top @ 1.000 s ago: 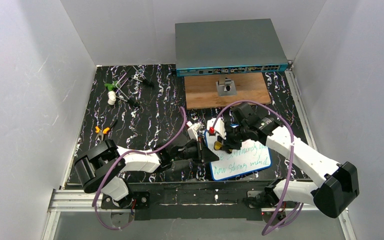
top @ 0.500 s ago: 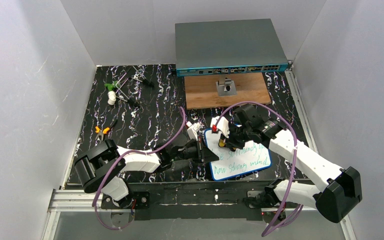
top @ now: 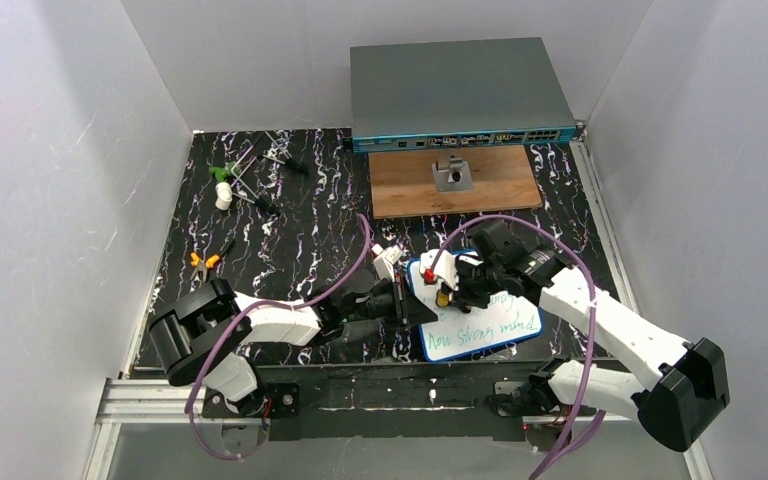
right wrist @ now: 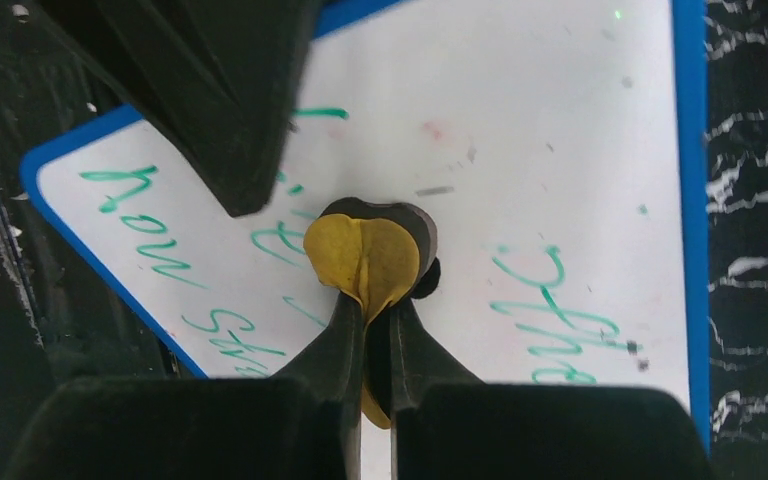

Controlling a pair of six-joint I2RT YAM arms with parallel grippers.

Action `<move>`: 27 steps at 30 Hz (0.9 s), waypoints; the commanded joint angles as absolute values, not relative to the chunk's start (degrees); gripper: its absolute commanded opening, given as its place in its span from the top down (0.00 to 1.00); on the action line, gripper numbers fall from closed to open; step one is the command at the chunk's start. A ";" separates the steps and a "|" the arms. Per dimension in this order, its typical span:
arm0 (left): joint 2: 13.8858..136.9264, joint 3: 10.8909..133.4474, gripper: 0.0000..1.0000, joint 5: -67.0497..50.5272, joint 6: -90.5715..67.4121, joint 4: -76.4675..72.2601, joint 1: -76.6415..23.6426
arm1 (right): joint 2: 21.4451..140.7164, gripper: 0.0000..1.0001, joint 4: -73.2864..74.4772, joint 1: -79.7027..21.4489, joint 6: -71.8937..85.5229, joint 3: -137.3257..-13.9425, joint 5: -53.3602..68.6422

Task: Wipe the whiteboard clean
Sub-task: Erase the whiteboard at the center of the board.

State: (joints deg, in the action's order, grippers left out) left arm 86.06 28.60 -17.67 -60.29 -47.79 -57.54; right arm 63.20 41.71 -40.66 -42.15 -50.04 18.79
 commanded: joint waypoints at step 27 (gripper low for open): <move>84.56 27.81 1.00 -22.63 -58.50 -50.96 -56.07 | 67.12 0.99 36.91 -37.28 -37.64 -53.58 8.47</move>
State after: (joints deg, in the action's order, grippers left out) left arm 86.78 27.79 -20.14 -61.14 -49.58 -56.07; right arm 66.83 42.26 -38.98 -40.38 -53.36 13.69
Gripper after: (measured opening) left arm 0.043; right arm 0.091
